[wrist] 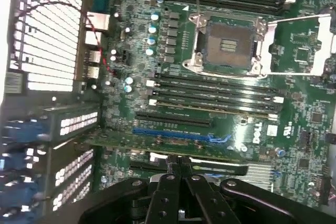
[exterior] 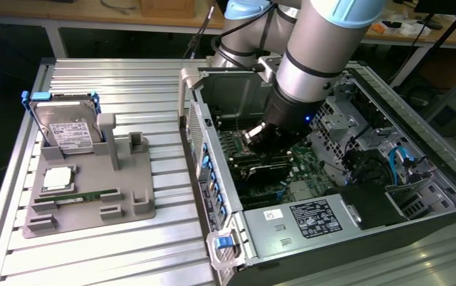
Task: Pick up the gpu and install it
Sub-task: 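Press down on the gpu until it lock into place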
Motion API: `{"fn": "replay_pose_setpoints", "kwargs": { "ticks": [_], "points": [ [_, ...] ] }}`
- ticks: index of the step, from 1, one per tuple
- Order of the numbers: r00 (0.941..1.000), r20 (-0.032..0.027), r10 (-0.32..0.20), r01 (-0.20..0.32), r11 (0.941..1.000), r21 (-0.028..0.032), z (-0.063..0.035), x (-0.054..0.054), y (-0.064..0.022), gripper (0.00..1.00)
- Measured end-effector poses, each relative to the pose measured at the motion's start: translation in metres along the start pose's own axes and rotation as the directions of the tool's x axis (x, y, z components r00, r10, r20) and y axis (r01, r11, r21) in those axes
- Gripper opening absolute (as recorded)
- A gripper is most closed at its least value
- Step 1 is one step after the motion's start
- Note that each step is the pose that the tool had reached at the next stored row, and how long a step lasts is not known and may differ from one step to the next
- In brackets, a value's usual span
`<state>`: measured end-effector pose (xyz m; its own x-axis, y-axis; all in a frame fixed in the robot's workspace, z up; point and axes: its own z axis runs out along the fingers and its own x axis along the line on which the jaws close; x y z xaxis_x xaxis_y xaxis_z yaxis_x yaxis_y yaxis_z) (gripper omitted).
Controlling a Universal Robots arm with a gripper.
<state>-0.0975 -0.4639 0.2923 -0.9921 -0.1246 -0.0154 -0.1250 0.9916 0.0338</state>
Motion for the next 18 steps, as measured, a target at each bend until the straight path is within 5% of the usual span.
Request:
{"fn": "replay_pose_setpoints", "kwargs": {
  "ticks": [3,4,8,18],
  "points": [
    [0.9999,0.0114,-0.001,0.001,1.0,0.0011,-0.0004,0.039,0.005,0.11],
    [0.9999,0.0132,-0.001,0.001,1.0,0.0013,-0.0005,0.044,0.0056,0.11],
    [0.9999,0.0162,-0.001,0.001,1.0,0.0018,-0.0007,0.051,0.0064,0.11],
    [0.9999,0.0156,-0.001,0.001,1.0,0.0014,-0.0004,0.045,0.0057,0.11]
  ]
}}
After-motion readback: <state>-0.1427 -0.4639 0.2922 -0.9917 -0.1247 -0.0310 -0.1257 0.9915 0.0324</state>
